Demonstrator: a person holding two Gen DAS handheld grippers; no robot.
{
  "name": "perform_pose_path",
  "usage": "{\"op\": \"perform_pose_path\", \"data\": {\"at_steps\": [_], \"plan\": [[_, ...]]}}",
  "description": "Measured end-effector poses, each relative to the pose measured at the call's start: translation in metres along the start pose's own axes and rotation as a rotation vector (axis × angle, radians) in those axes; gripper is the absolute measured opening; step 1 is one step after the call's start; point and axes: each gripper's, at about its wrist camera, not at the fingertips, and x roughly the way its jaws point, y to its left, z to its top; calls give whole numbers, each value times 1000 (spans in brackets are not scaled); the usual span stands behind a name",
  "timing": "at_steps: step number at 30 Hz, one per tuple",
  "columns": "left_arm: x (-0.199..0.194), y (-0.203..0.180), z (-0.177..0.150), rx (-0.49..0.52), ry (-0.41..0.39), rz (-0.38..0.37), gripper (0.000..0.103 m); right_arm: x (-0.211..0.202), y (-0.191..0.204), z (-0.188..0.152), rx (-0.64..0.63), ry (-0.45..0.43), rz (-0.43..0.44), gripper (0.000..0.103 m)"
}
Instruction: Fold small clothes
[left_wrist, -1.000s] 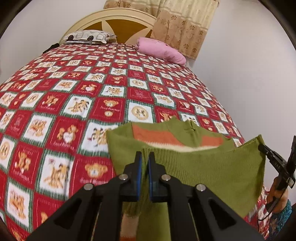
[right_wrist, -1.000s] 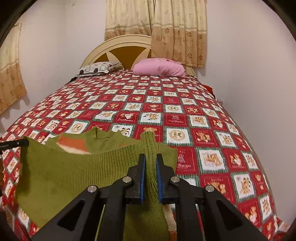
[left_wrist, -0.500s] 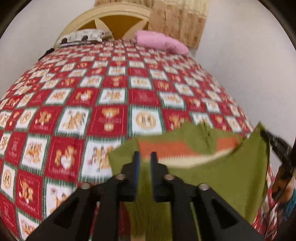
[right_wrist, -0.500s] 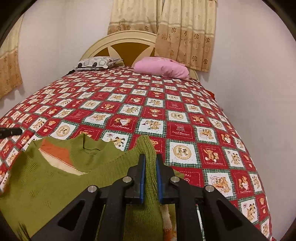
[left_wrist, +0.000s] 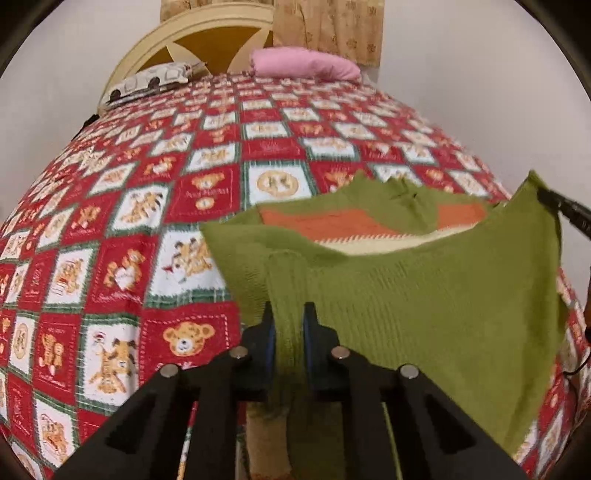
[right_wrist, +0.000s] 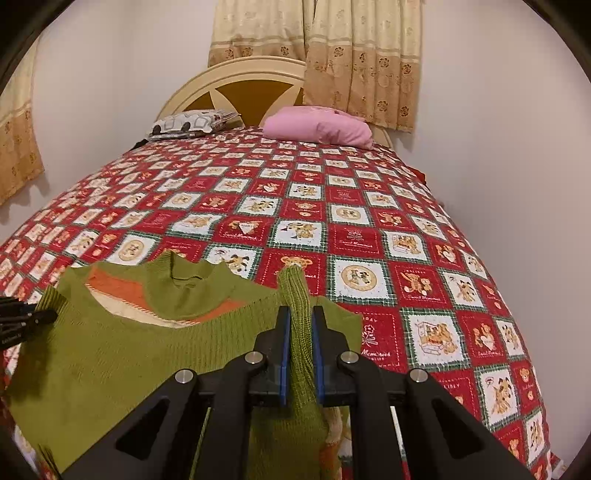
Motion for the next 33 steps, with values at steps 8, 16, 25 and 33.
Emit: {"op": "perform_pose_path", "data": {"at_steps": [8, 16, 25, 33], "plan": [[-8, 17, 43, -96, -46, -32, 11, 12, -13, 27, 49, -15, 18, 10], [7, 21, 57, -109, -66, 3, 7, 28, -14, 20, 53, -14, -18, 10], [44, 28, 85, -173, -59, 124, 5, 84, -5, 30, -18, -20, -113, 10], [71, 10, 50, -17, 122, 63, 50, 94, -16, 7, 25, 44, -83, 10]]}}
